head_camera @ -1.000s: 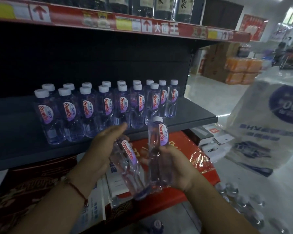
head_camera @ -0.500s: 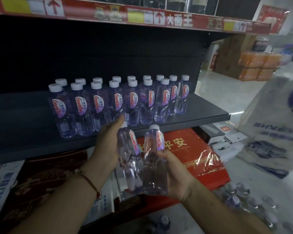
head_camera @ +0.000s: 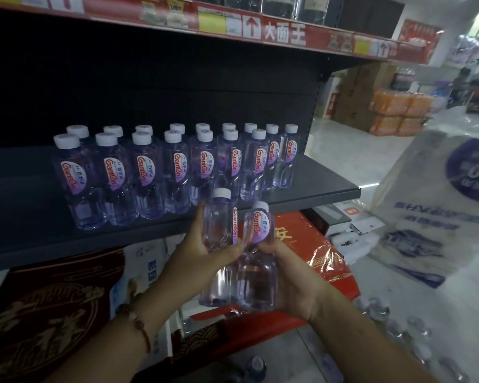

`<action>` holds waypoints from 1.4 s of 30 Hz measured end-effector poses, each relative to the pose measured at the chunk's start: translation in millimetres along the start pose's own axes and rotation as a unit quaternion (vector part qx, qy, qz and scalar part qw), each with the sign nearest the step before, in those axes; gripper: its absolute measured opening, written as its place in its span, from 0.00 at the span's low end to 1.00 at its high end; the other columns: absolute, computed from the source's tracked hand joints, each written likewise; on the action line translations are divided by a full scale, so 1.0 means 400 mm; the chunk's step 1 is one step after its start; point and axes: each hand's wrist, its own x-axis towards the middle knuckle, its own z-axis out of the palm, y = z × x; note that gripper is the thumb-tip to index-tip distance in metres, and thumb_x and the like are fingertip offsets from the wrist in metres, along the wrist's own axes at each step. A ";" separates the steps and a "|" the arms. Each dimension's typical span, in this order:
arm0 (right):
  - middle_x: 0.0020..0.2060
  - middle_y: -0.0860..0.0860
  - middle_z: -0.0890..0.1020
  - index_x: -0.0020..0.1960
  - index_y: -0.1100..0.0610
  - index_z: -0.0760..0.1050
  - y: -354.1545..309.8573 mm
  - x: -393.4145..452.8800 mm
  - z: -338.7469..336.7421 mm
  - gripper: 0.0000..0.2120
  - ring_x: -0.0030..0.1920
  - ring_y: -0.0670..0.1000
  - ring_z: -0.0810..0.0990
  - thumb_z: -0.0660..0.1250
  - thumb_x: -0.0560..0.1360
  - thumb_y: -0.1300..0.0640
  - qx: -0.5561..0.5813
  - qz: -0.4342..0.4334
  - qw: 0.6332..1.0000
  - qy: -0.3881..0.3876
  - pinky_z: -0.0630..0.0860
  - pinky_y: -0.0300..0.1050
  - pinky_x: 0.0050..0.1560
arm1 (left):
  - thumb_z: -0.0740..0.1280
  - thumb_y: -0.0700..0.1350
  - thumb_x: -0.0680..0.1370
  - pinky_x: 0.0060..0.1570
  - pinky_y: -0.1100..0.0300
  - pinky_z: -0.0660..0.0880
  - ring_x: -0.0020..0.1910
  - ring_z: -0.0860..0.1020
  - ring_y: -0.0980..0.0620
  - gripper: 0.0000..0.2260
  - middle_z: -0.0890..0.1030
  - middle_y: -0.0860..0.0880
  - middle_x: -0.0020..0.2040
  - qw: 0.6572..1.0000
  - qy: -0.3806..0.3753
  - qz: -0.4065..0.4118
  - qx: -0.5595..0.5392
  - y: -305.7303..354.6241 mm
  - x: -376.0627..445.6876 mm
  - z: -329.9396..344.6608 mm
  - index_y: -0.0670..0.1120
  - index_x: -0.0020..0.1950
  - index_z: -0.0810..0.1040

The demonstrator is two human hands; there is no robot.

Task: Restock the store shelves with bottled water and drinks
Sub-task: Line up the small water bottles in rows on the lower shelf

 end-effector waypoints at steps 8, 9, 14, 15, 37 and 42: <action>0.44 0.54 0.86 0.60 0.58 0.75 -0.029 -0.004 -0.046 0.18 0.41 0.53 0.86 0.72 0.72 0.55 -0.071 -0.098 0.986 0.112 0.82 0.50 0.40 | 0.77 0.59 0.67 0.58 0.48 0.79 0.50 0.82 0.62 0.29 0.83 0.62 0.51 0.998 -0.015 0.016 0.063 -0.018 0.049 -0.001 0.64 0.65 0.69; 0.45 0.55 0.85 0.61 0.58 0.74 -0.037 0.004 -0.054 0.18 0.42 0.53 0.86 0.72 0.73 0.59 -0.099 -0.125 0.979 0.124 0.82 0.48 0.41 | 0.77 0.60 0.67 0.58 0.48 0.78 0.51 0.82 0.61 0.31 0.83 0.61 0.52 0.998 -0.014 0.019 0.065 -0.018 0.059 0.002 0.63 0.66 0.68; 0.50 0.54 0.85 0.57 0.57 0.76 -0.102 0.065 -0.097 0.18 0.55 0.57 0.83 0.75 0.69 0.65 -0.203 -0.190 0.944 0.181 0.76 0.55 0.61 | 0.77 0.57 0.69 0.58 0.47 0.78 0.50 0.82 0.61 0.32 0.83 0.60 0.52 0.999 -0.013 0.032 0.039 -0.009 0.106 0.014 0.63 0.68 0.66; 0.50 0.55 0.85 0.58 0.57 0.76 -0.119 0.079 -0.104 0.19 0.56 0.57 0.83 0.75 0.69 0.65 -0.211 -0.194 0.940 0.186 0.76 0.56 0.63 | 0.77 0.56 0.69 0.58 0.47 0.78 0.50 0.82 0.61 0.31 0.83 0.61 0.51 0.999 -0.012 0.035 0.033 -0.009 0.115 0.016 0.64 0.67 0.66; 0.49 0.49 0.81 0.62 0.59 0.74 -0.342 0.317 -0.189 0.19 0.47 0.45 0.80 0.72 0.73 0.69 -0.373 -0.226 0.861 0.261 0.75 0.38 0.45 | 0.78 0.50 0.71 0.49 0.56 0.78 0.45 0.80 0.69 0.26 0.80 0.70 0.49 0.999 0.008 0.036 -0.007 -0.032 0.211 0.004 0.63 0.62 0.69; 0.47 0.44 0.78 0.63 0.56 0.73 -0.312 0.338 -0.208 0.19 0.47 0.43 0.78 0.73 0.75 0.63 -0.388 -0.264 0.834 0.288 0.74 0.34 0.42 | 0.78 0.52 0.70 0.54 0.52 0.79 0.47 0.81 0.66 0.27 0.81 0.66 0.50 0.999 0.006 0.036 -0.007 -0.034 0.217 0.008 0.64 0.64 0.69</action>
